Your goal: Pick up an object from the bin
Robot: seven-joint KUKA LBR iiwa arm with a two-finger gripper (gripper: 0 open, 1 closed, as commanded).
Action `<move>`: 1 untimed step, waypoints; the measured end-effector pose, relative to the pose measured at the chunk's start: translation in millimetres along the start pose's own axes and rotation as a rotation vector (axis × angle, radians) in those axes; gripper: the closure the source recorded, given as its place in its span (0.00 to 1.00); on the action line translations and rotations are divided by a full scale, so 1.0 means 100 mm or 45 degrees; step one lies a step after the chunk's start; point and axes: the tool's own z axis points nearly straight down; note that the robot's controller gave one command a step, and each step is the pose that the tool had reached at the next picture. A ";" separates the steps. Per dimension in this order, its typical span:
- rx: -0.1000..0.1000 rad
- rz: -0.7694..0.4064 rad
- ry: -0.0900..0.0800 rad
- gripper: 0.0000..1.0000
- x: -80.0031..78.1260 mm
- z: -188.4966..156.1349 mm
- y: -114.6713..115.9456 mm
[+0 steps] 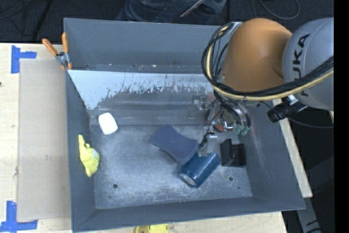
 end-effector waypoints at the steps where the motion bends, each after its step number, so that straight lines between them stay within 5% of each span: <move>1: 0.000 0.002 -0.010 0.00 -0.01 -0.05 0.00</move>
Offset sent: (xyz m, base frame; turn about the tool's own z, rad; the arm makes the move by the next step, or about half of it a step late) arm 0.0263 0.0085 -0.1491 0.2424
